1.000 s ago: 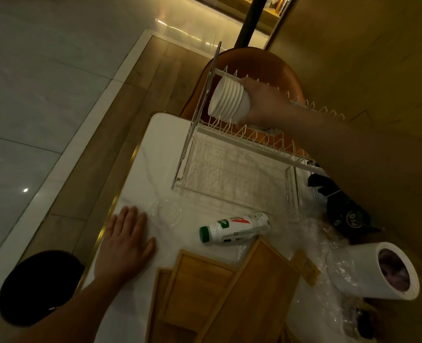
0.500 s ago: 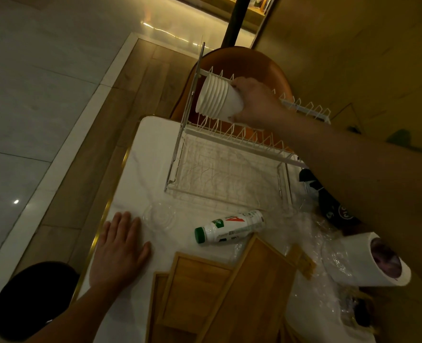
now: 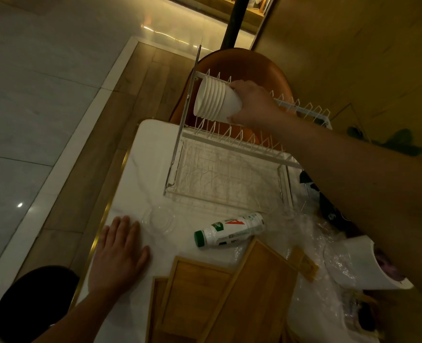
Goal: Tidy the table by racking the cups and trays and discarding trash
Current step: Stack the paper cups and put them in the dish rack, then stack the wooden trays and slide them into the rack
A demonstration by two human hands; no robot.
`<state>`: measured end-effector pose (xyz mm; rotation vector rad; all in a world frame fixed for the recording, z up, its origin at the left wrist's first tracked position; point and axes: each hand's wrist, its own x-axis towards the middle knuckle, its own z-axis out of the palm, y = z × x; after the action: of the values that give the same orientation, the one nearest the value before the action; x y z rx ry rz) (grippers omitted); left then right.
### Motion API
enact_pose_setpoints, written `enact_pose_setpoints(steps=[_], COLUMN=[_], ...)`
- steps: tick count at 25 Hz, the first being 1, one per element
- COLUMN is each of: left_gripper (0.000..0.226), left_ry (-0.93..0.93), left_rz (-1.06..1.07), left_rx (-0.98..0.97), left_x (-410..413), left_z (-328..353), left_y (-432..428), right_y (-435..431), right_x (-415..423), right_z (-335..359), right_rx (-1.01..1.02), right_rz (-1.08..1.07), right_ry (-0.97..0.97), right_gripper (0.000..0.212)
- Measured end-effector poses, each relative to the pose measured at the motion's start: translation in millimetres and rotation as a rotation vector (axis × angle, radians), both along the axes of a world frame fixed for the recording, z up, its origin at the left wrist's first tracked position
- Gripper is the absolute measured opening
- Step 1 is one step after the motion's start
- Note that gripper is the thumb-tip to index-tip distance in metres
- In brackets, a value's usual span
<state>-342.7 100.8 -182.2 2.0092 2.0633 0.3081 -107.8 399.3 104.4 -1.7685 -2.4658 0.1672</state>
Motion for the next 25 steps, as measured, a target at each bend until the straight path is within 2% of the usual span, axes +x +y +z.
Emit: enact_pose_setpoints(steps=[10,15,20,22,25], left_gripper=[0.08,0.079,0.079,0.067,0.053], left_ry=[0.023,0.02,-0.078,-0.239,-0.402], left_rz=[0.014,0.028,0.033,0.09,0.186], left_rx=[0.006,-0.044,-0.12,-0.117,-0.095], left_x=[1,2,0,3,21], left_z=[4,8,27,37,46], left_y=[2,0,5,-7,-54], right_y=[-5,-42,-156,-228,-336], right_x=[4,13,53,90,150], right_z=[6,27,21,-5,-62], right_rx=[0.01,0.103,0.25,0.172,-0.093], right_rz=[-0.015,0.001,0.0,-0.133,-0.466], right_ry=[0.038,0.177,0.473,0.519,0.501], right_gripper=[0.083,0.062,0.043,0.035,0.028])
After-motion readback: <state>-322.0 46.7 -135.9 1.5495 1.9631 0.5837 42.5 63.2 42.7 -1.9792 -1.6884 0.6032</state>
